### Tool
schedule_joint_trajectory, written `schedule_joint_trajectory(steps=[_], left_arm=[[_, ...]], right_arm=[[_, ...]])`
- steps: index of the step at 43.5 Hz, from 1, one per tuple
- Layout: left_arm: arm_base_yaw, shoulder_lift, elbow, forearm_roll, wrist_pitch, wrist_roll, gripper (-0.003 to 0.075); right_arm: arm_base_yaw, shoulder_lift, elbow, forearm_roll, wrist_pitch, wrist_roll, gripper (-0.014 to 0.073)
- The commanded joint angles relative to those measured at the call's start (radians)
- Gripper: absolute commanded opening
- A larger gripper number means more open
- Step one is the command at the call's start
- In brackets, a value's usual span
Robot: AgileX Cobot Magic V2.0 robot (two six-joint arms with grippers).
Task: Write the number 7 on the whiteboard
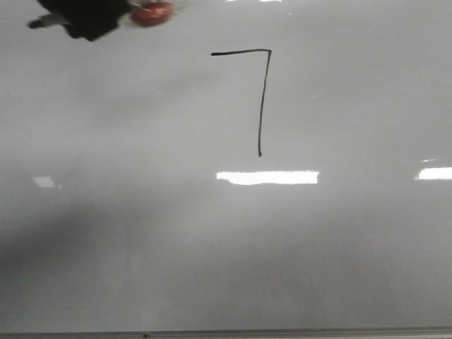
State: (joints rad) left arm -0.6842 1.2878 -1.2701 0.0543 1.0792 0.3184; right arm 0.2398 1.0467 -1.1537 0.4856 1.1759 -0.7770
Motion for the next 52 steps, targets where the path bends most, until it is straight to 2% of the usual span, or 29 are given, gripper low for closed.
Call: schedule_joint_trajectory(steps=[1,8,13,22,25,33,52], left_arm=[[0.058,-0.062,-0.031,0.163,0.029,-0.214,0.0017],[0.23,-0.143,0.044,0.215,-0.003,-0.333,0.0017],[0.347,-0.19,0.125,0.215,-0.068,-0.351,0.0016],[0.524,-0.206,0.261,0.205,-0.258,-0.457,0.0016],[0.566,-0.204,0.305,0.163,-0.366,-0.462,0.0016],[0.611,-0.2,0.398,0.115,-0.629,-0.464,0.0016],[0.61,0.02,0.412,0.099,-0.89,-0.472,0.0016]], right_arm=[[-0.032,-0.02,-0.026,0.02,-0.037,0.023,0.0613],[-0.039,-0.02,-0.026,0.02,-0.044,0.023,0.0613],[-0.039,-0.02,-0.026,0.02,-0.063,0.023,0.0613],[-0.039,-0.02,-0.026,0.02,-0.074,0.023,0.0613],[-0.039,-0.02,-0.026,0.02,-0.074,0.023,0.0613],[-0.039,-0.02,-0.026,0.02,-0.074,0.023,0.0613],[-0.039,-0.02,-0.026,0.021,-0.074,0.023,0.0613]])
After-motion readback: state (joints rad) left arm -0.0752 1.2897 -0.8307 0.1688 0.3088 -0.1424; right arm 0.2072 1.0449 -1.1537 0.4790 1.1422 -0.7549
